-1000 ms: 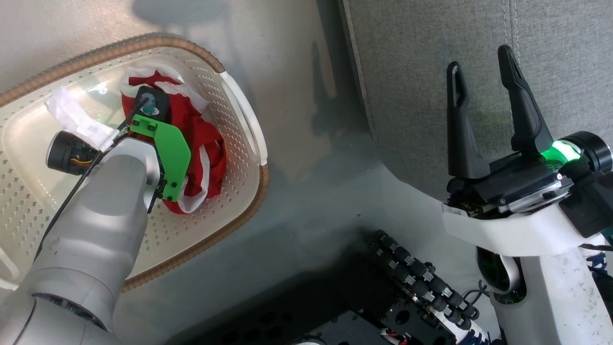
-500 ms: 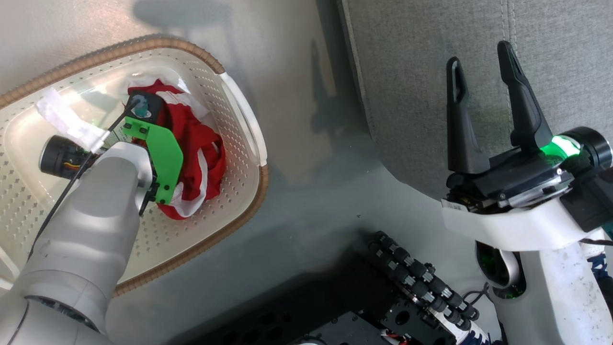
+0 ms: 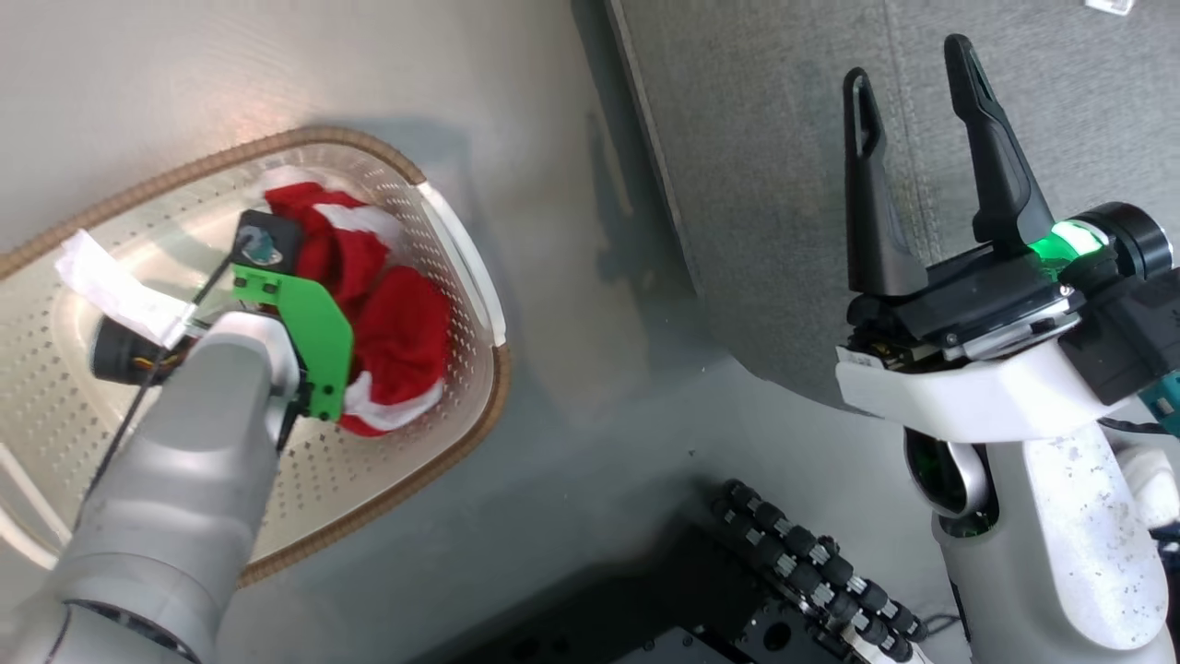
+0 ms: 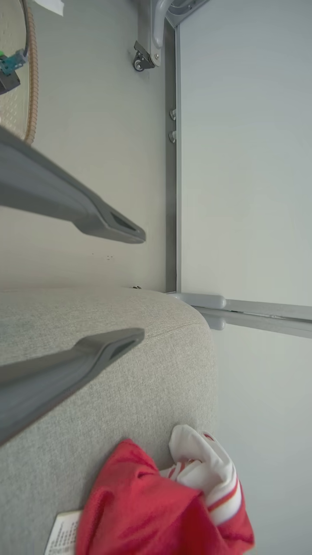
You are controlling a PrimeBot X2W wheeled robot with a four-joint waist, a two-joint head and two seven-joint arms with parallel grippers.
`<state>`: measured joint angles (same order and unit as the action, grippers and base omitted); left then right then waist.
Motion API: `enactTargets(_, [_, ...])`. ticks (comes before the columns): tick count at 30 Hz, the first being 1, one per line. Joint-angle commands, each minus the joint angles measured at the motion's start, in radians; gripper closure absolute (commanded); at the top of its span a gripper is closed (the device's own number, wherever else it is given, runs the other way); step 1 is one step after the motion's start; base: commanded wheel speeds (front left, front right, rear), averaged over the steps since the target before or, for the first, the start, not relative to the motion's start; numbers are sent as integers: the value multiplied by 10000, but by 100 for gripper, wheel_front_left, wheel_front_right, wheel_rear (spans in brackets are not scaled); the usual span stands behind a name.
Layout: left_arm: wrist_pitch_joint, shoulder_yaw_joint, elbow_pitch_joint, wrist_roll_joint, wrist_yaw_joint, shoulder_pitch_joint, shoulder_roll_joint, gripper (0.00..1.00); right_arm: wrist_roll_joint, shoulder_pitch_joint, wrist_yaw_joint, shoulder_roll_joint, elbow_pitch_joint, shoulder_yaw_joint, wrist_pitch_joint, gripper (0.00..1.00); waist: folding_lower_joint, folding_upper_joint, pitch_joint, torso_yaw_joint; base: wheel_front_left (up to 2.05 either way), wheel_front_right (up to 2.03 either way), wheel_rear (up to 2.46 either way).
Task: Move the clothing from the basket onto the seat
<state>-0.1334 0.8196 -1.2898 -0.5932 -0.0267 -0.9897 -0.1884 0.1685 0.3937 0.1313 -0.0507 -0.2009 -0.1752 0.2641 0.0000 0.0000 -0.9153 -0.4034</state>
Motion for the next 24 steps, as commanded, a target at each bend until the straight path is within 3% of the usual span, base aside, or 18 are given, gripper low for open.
enactTargets(1, [131, -34, 14, -88, -68, 199, 98, 100, -161, -72, -10, 6, 82, -9, 5, 0, 0, 0, 980, 480, 0, 0, 0])
enactTargets(10, [1243, -270, 12, -588, -543, 1099, 587, 100, -674, -696, -10, -9, 535, 105, 5, 0, 0, 0, 3388, 1073, 0, 0, 0])
enactTargets(24, [3264, -684, 370, -1592, -1039, 2436, 1087, 100, -605, -2113, -10, -711, 1119, 20, 5, 0, 0, 0, 6621, 2159, 0, 0, 0])
